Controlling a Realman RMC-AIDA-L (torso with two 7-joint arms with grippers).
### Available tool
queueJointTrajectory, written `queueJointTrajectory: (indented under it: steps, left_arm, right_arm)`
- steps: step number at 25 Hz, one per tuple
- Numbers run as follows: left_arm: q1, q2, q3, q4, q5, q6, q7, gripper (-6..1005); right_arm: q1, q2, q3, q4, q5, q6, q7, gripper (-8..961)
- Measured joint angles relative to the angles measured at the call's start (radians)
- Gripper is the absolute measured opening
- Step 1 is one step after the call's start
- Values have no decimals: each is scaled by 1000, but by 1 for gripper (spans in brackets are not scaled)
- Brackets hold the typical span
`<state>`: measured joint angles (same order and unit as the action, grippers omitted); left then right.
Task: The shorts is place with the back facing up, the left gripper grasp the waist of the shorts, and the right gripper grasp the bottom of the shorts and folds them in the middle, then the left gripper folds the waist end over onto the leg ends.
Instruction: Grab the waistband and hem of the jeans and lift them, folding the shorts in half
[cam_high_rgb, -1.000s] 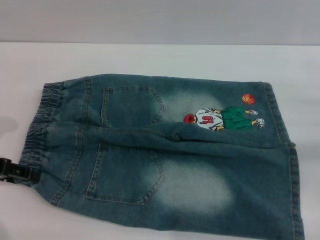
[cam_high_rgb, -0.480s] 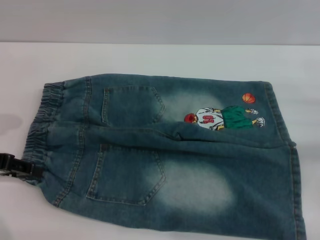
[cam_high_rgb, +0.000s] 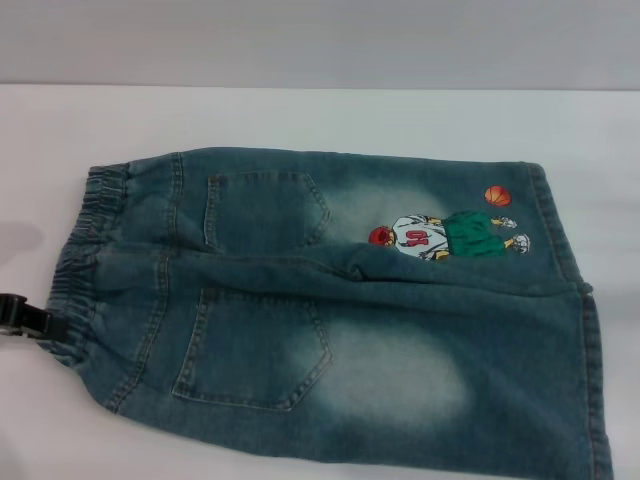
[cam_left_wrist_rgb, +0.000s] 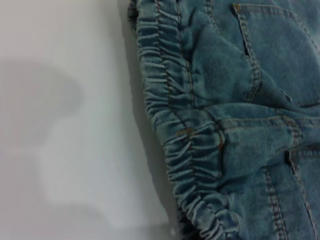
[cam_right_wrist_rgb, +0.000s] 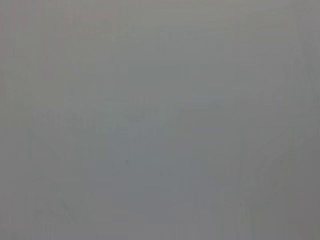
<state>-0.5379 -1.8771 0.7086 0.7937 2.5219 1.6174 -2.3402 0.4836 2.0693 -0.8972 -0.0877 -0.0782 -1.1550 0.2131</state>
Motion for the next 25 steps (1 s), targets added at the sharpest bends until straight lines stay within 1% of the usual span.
queueJointTrajectory:
  steps: [5, 10, 12, 14, 15, 16, 17, 18, 19, 20, 21, 23, 25]
  left_arm:
    - [-16, -1, 5, 4, 6, 4, -10, 227]
    - [-19, -8, 0, 24, 7, -3, -8, 124]
    - [-22, -10, 0, 29, 7, -3, -6, 90]
    - [-23, -11, 0, 31, 7, -5, -4, 61]
    - [-23, -12, 0, 32, 7, -8, -3, 61]
    - [-23, -12, 0, 33, 7, -11, -2, 61]
    - [-23, -13, 0, 34, 7, -13, -1, 61]
    - [-24, -14, 0, 34, 6, -14, 0, 61]
    - [-24, -14, 0, 34, 6, -16, 1, 61]
    - [-24, -15, 0, 34, 5, -19, 1, 61]
    - [-24, -15, 0, 34, 5, -22, 1, 61]
    - [-24, -17, 0, 35, 4, -32, 2, 61]
    - [-24, -18, 0, 35, 3, -41, 2, 61]
  right_arm:
    - [0, 0, 1, -1, 0, 0, 0, 729]
    - [3, -1, 1, -7, -4, 1, 15, 729]
    - [3, -3, -9, -19, -16, 4, 81, 729]
    - [-4, -9, -24, -46, -67, 6, 194, 728]
    - [-14, -17, -34, -72, -118, 6, 274, 728]
    - [-36, -31, -40, -134, -252, 4, 453, 728]
    - [-36, -31, -40, -134, -252, 4, 453, 728]
    - [-49, -40, -43, -181, -344, 2, 565, 728]
    - [-63, -54, -44, -245, -458, -4, 710, 728]
    - [-70, -64, -44, -287, -527, -11, 799, 728]
    - [-78, -78, -43, -342, -636, -34, 935, 728]
    - [-77, -103, -28, -416, -791, -92, 1117, 728]
    - [-62, -130, 10, -479, -958, -188, 1285, 728]
